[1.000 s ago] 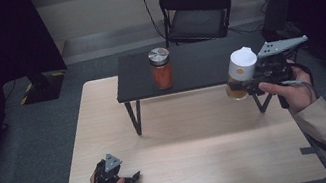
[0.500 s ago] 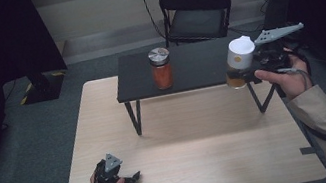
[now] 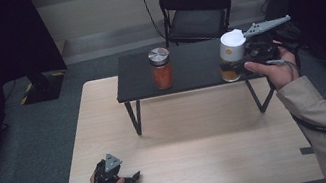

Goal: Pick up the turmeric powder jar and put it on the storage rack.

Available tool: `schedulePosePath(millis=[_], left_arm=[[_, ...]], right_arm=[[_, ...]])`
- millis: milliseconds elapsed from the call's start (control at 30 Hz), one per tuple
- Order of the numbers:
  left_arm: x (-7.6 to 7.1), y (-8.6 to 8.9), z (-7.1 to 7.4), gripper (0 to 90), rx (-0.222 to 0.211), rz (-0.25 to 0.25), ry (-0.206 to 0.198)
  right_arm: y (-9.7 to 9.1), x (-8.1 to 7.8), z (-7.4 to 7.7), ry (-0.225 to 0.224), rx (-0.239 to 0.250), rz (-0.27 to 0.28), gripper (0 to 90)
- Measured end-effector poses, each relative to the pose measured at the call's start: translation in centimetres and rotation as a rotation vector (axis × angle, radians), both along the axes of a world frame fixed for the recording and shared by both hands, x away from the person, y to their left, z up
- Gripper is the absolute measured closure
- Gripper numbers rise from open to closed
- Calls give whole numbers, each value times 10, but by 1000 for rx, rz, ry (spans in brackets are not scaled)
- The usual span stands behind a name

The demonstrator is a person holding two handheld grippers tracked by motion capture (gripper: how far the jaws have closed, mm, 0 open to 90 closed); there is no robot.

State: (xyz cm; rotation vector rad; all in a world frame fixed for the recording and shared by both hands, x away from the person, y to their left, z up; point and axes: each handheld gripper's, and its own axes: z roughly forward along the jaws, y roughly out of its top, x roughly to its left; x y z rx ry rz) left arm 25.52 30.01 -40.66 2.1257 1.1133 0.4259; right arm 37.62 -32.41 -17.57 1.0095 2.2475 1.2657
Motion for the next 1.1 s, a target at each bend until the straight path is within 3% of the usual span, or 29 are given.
schedulePosePath(millis=[433, 1100], left_arm=[[0, 0, 0, 0, -1, 2, -1], [0, 0, 0, 0, -2, 2, 0]], right_arm=[[6, 19, -6, 17, 1, -21, 298], [6, 21, -11, 5, 11, -49, 295]])
